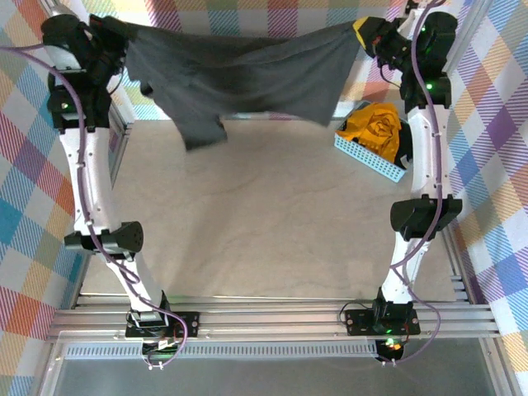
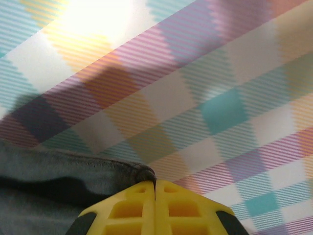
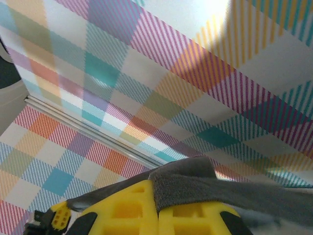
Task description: Fold and stack the t-shirts
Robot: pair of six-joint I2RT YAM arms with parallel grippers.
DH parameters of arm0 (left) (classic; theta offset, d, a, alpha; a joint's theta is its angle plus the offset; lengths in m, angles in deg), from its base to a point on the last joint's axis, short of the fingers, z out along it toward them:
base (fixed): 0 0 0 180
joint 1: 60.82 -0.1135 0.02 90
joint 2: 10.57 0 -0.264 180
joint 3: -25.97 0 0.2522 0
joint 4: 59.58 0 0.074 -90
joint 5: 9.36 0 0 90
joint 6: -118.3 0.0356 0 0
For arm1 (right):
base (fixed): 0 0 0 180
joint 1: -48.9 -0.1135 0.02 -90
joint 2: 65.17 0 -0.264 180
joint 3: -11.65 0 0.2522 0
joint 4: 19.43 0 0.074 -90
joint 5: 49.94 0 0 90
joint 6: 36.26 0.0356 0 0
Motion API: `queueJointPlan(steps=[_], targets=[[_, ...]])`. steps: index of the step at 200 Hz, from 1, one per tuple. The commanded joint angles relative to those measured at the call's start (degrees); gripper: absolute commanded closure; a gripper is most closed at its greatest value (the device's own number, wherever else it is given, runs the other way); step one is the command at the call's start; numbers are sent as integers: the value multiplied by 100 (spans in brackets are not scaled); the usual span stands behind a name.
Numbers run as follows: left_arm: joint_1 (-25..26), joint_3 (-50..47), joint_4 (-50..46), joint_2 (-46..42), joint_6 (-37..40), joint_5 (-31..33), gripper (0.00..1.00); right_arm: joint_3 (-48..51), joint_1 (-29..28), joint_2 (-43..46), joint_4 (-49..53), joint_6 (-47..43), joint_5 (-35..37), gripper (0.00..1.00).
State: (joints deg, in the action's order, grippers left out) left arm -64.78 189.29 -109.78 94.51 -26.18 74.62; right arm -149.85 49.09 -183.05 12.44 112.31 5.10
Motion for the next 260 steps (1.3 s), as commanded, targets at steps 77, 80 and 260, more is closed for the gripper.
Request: queueJointPlan(steps=[77,80,260], targets=[[-29,-7186,-194,-3591,-819,230,100,6196,-26,2785,425,-979,739,100],[-1,-7356,-222,-3585,-807,227,100,6359,-40,2757,426,-1001,723,100],[36,-11502,-541,-3769,-676,1182,86,9159,-537,2174,1754,-1568,2028,100]])
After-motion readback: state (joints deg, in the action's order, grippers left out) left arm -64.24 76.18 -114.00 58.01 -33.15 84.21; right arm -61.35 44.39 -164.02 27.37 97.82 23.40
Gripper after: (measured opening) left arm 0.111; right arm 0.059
